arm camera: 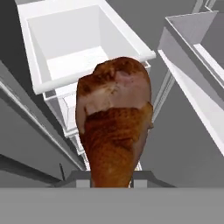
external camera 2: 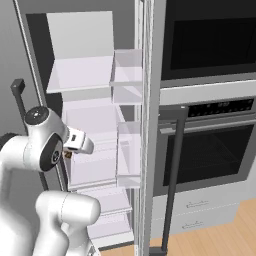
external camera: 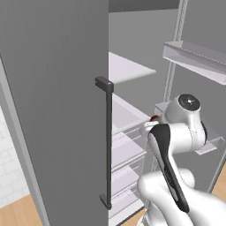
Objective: Place one sweet potato and one chicken drumstick in each tupperware on the nearby counter, to pack two identical lunches.
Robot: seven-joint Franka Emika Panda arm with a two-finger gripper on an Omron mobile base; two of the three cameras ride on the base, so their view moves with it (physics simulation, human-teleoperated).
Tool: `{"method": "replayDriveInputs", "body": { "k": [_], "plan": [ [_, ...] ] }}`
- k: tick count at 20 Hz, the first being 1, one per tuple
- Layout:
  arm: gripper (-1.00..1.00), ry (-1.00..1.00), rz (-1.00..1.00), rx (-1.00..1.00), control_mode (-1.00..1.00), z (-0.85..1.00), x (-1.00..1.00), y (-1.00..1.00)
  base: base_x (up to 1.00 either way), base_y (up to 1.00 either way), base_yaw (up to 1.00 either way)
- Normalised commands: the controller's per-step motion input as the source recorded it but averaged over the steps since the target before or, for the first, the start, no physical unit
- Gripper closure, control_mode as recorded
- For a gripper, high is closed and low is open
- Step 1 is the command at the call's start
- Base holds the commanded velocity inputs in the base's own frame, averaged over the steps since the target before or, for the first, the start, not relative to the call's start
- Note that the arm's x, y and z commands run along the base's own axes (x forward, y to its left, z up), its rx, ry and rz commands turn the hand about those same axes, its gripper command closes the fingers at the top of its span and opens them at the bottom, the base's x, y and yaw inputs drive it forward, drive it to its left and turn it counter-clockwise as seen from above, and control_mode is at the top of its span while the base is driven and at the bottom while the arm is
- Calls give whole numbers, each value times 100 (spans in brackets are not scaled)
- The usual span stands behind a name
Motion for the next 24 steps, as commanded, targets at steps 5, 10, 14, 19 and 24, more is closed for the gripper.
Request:
{"method": "replayDriveInputs", "body": {
  "k": [5, 10, 14, 19, 24],
  "plan": [
    [100, 0, 0, 0, 100, 0, 0, 0, -100, -2, 0],
    [100, 0, 0, 0, 100, 0, 0, 0, -100, -51, -15],
    [100, 0, 0, 0, 100, 0, 0, 0, -86, -85, -35],
    [100, 0, 0, 0, 100, 0, 0, 0, -21, -77, -52],
    [100, 0, 0, 0, 100, 0, 0, 0, 19, -70, -61]
  ]
}}
